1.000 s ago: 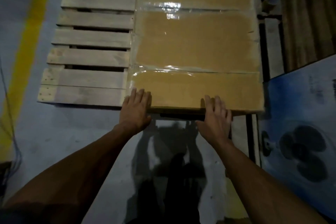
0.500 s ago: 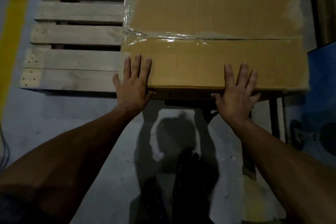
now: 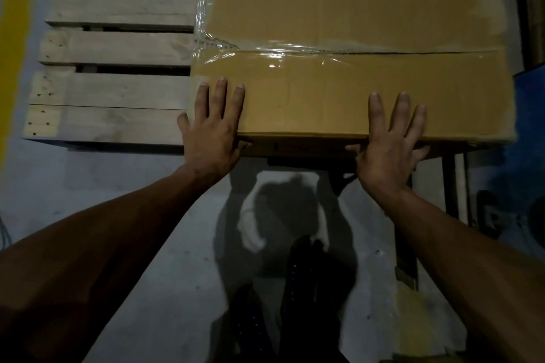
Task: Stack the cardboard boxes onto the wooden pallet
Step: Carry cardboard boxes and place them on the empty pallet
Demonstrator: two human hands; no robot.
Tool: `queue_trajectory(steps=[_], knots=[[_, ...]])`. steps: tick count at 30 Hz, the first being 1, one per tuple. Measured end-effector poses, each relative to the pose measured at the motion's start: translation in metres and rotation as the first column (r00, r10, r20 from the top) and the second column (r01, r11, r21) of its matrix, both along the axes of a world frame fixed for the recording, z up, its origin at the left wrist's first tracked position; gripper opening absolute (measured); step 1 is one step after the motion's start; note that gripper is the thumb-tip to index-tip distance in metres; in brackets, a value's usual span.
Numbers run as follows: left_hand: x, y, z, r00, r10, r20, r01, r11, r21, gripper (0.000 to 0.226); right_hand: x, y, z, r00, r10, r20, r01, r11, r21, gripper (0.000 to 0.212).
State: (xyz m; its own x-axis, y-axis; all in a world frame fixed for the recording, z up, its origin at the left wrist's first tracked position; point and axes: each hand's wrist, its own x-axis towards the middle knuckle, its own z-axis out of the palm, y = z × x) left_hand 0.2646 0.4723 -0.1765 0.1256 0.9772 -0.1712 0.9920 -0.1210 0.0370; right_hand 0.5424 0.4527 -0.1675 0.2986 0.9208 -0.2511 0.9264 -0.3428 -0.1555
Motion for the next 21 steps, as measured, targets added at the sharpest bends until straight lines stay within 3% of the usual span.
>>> queue_trajectory(steps=[21], knots=[[-0.002,0.029,0.0,1.0,-0.002,-0.008,0.002,1.0,-0.005,0.107,-0.003,0.027,0.0,1.0,0.023,0.018,-0.023,1.0,-0.001,0.1]])
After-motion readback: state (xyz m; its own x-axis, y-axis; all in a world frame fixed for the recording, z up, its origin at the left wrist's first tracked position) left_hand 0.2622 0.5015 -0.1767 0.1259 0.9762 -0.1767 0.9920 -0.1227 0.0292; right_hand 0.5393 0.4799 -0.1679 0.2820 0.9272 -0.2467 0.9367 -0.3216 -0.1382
